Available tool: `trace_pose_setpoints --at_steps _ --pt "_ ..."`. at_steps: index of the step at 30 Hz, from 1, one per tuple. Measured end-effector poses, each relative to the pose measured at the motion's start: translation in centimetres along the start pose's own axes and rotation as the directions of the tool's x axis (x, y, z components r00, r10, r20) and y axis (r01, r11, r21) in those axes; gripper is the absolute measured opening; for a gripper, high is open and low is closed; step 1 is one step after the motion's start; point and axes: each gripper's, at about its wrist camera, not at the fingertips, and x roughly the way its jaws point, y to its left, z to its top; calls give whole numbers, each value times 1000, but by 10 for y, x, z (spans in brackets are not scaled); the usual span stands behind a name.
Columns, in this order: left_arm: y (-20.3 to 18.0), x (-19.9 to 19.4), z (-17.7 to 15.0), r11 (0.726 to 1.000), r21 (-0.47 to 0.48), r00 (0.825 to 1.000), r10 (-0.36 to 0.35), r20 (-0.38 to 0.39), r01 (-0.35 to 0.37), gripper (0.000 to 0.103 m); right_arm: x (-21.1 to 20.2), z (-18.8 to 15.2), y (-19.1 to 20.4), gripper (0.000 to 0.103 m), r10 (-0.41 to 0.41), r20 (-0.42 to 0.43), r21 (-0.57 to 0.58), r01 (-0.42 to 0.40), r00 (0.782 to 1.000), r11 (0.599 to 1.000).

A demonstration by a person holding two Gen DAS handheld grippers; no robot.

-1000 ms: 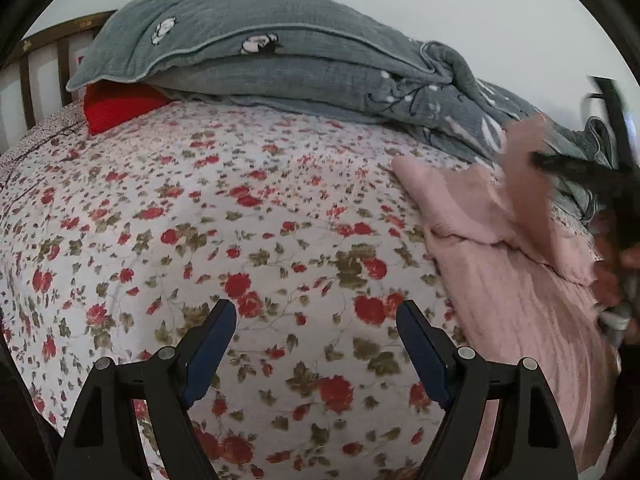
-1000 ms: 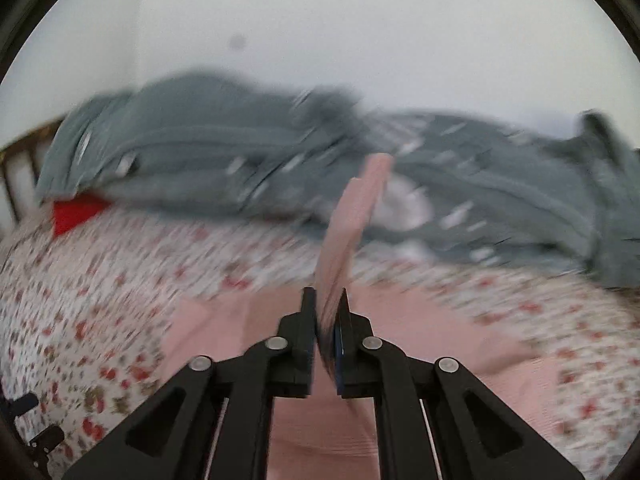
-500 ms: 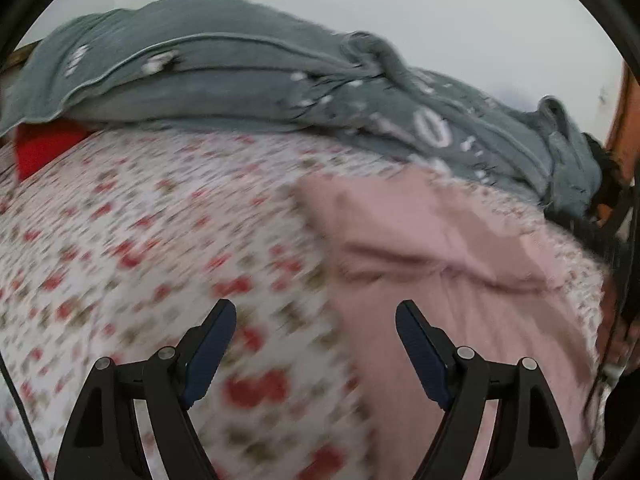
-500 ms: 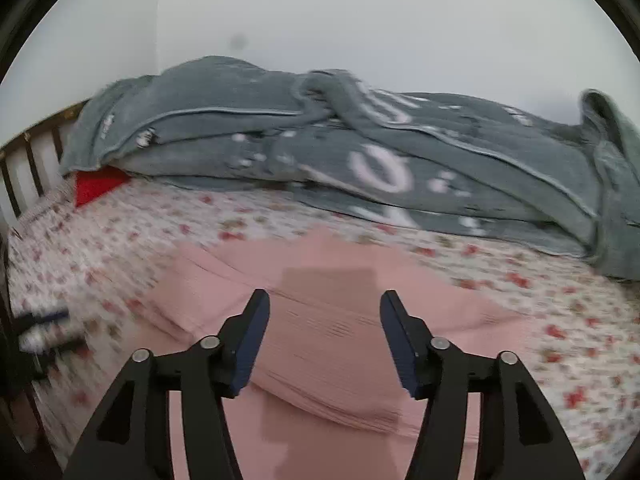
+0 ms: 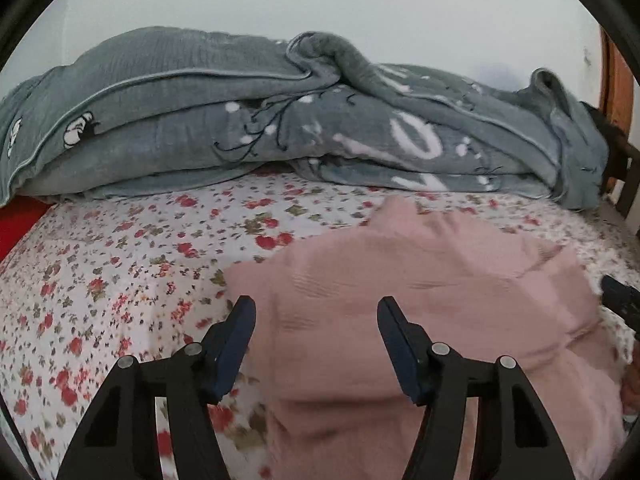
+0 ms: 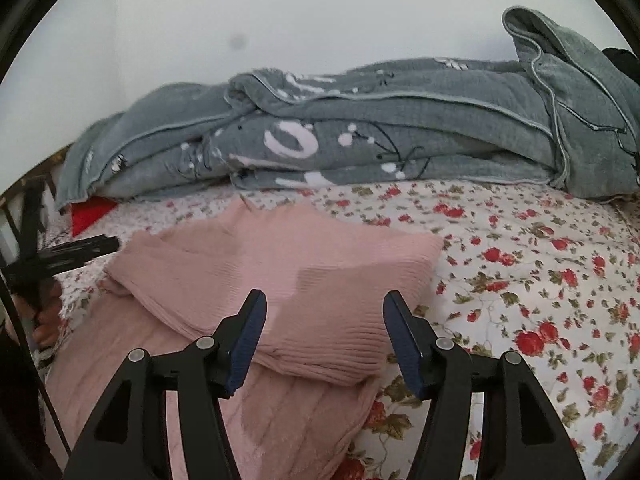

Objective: Fold small clothes

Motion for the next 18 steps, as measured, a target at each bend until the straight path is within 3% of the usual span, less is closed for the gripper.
trace_pose_setpoints --at_steps 2,4,7,11,13,16,18 --pt "4 11 -1 1000 -4 1000 -17 -11 17 61 0 0 2 60 8 0 -9 -8 1000 1000" --pt "4 20 -3 1000 0 999 -29 -28 29 47 0 -1 5 60 12 0 -20 -12 1000 1000" --pt "9 30 -9 998 -22 997 -58 -47 57 34 5 -1 6 60 27 -26 -28 -27 999 999" --pt "15 38 -16 995 -65 995 -75 -63 71 29 11 -2 0 60 49 -47 4 -49 998 999" --pt "19 36 -20 992 -86 995 -92 -45 87 28 12 -1 -3 60 63 -49 21 -62 997 998" --pt "22 30 -21 989 -97 994 -113 -3 112 11 12 -1 -5 60 76 -49 34 -74 996 997" --pt "22 19 -22 986 -93 989 -136 55 141 10 12 -1 -6 60 82 -48 43 -80 996 996"
